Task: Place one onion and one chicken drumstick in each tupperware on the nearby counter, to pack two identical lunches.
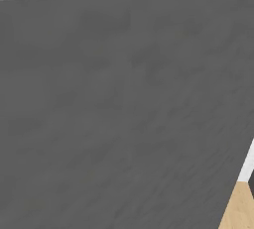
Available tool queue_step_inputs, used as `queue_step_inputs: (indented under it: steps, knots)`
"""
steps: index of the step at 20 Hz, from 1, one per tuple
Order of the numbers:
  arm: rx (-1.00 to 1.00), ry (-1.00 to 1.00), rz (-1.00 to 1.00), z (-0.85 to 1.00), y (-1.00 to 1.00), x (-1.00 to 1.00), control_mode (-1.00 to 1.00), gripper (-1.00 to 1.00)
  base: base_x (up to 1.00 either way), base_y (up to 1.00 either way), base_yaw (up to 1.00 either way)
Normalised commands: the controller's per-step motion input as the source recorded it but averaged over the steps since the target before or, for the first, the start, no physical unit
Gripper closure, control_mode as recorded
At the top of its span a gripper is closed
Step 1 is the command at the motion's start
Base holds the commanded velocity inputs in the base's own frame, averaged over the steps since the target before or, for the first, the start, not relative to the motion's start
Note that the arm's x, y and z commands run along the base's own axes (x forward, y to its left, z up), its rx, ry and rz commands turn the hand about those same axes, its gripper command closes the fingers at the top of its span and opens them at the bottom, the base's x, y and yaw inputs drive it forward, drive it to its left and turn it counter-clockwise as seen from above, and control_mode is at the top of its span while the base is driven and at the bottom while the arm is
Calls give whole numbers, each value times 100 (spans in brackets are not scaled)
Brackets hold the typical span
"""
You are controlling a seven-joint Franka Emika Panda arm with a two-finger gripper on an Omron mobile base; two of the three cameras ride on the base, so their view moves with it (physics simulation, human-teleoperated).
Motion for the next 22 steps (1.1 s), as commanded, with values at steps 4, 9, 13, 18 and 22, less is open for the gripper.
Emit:
queue_step_inputs:
  steps: [4,9,13,18,22]
  knots:
    - [0,0,6,10,42,-100,-100,100,0,0,0]
    - [0,12,17,54,52,-100,-100,100,0,0,0]
    - [0,12,16,51,37,-100,-100,100,0,0,0]
    - [0,15,21,50,48,-100,-100,100,0,0,0]
    - [-1,10,26,26,66,-100,-100,100,0,0,0]
